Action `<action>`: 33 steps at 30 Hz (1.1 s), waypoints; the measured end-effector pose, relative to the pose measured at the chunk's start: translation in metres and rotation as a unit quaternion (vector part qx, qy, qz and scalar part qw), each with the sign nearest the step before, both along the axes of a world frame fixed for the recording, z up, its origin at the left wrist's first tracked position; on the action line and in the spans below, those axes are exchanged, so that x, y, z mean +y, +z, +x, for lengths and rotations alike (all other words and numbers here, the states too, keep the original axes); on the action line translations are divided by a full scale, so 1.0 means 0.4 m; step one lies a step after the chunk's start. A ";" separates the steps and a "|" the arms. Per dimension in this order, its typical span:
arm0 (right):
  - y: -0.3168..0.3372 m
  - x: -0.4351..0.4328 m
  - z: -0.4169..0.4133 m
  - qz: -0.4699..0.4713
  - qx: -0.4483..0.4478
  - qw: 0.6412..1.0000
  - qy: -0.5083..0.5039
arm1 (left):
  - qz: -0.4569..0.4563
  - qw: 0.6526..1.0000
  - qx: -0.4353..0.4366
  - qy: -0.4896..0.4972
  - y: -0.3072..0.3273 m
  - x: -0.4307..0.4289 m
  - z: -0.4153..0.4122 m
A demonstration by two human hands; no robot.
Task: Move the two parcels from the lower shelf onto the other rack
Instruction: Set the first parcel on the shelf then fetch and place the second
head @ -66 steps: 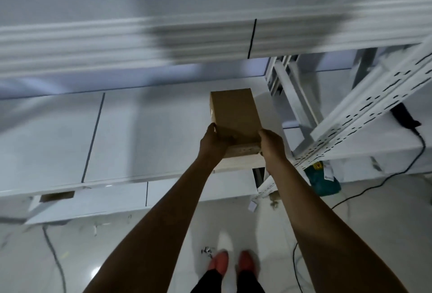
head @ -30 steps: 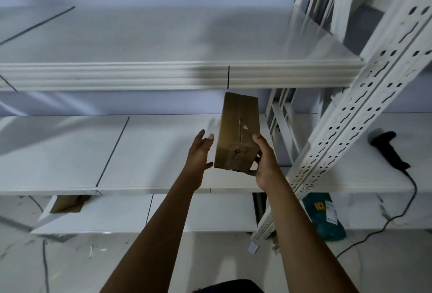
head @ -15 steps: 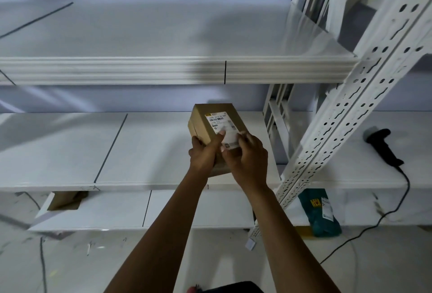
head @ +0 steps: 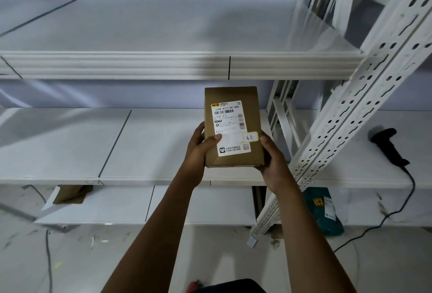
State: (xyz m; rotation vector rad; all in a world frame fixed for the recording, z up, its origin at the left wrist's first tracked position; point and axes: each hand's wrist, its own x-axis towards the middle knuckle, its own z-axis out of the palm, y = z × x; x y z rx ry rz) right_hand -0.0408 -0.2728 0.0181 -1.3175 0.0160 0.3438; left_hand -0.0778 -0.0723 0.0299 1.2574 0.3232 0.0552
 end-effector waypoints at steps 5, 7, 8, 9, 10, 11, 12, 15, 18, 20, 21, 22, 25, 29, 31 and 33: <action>0.011 0.004 0.011 -0.006 -0.020 1.000 0.002 | -0.054 0.998 -0.026 -0.011 0.006 0.018 -0.010; 0.004 0.007 0.015 -0.001 -0.023 1.000 -0.002 | -0.066 0.997 -0.030 -0.013 0.003 0.023 -0.012; 0.003 0.008 0.014 0.004 -0.023 1.000 -0.002 | -0.068 0.997 -0.031 -0.012 0.003 0.024 -0.013; 0.002 0.009 0.011 0.010 -0.023 1.000 -0.004 | -0.068 0.997 -0.034 -0.012 0.003 0.024 -0.014; 0.001 0.011 0.008 0.016 -0.022 1.000 -0.005 | -0.067 0.997 -0.036 -0.013 0.005 0.024 -0.016; 0.001 0.013 0.004 0.023 -0.020 1.000 -0.007 | -0.066 0.997 -0.039 -0.014 0.006 0.025 -0.018; 0.002 0.014 0.001 0.028 -0.016 0.999 -0.011 | -0.064 0.997 -0.040 -0.015 0.007 0.025 -0.019; 0.001 0.014 -0.004 0.031 -0.013 0.999 -0.016 | -0.058 0.997 -0.046 -0.019 0.008 0.025 -0.024; 0.010 0.017 -0.010 0.031 -0.017 0.999 -0.018 | -0.055 0.997 -0.056 -0.025 0.015 0.022 -0.030; 0.022 0.023 -0.014 0.031 -0.021 0.999 -0.018 | -0.058 0.996 -0.061 -0.025 0.024 0.022 -0.034; 0.030 0.025 -0.016 0.030 -0.024 0.999 -0.017 | -0.061 0.996 -0.063 -0.026 0.029 0.022 -0.036; 0.035 0.027 -0.016 0.030 -0.027 0.999 -0.016 | -0.063 0.995 -0.066 -0.026 0.033 0.022 -0.037; 0.043 0.032 -0.020 0.035 -0.033 0.999 -0.020 | -0.066 0.995 -0.075 -0.026 0.042 0.025 -0.041; 0.043 0.034 -0.029 0.041 -0.034 0.998 -0.026 | -0.067 0.994 -0.080 -0.030 0.045 0.025 -0.048; 0.042 0.033 -0.034 0.041 -0.034 0.998 -0.025 | -0.063 0.994 -0.078 -0.030 0.043 0.023 -0.051; 0.043 0.034 -0.038 0.039 -0.035 0.998 -0.024 | -0.055 0.995 -0.076 -0.029 0.041 0.024 -0.054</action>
